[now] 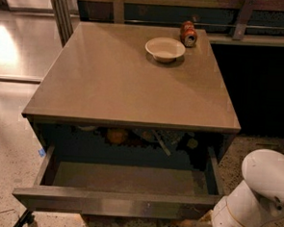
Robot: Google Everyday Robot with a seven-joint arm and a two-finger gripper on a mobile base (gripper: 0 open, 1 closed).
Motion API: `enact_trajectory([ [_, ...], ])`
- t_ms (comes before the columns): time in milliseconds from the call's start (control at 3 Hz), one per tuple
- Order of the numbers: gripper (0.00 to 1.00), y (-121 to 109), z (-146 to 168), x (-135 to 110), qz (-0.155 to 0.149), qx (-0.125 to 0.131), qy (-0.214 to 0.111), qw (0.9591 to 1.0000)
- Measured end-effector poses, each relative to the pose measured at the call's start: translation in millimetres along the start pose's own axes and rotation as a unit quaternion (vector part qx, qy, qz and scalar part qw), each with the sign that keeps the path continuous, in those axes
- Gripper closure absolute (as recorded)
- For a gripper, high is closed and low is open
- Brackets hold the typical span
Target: Close top drawer
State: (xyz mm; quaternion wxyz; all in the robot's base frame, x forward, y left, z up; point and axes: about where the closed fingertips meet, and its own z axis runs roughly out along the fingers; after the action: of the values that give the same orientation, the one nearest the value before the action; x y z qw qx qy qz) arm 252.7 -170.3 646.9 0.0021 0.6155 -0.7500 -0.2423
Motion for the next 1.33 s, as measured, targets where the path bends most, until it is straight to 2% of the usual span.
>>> enact_trajectory([
  [667,0.69,0,0,0,0.0,0.0,0.0,1.0],
  [1000,0.99,0,0,0,0.0,0.0,0.0,1.0],
  [1333,1.0,-20,4,-10,0.001,0.01,-0.014,0.9999],
])
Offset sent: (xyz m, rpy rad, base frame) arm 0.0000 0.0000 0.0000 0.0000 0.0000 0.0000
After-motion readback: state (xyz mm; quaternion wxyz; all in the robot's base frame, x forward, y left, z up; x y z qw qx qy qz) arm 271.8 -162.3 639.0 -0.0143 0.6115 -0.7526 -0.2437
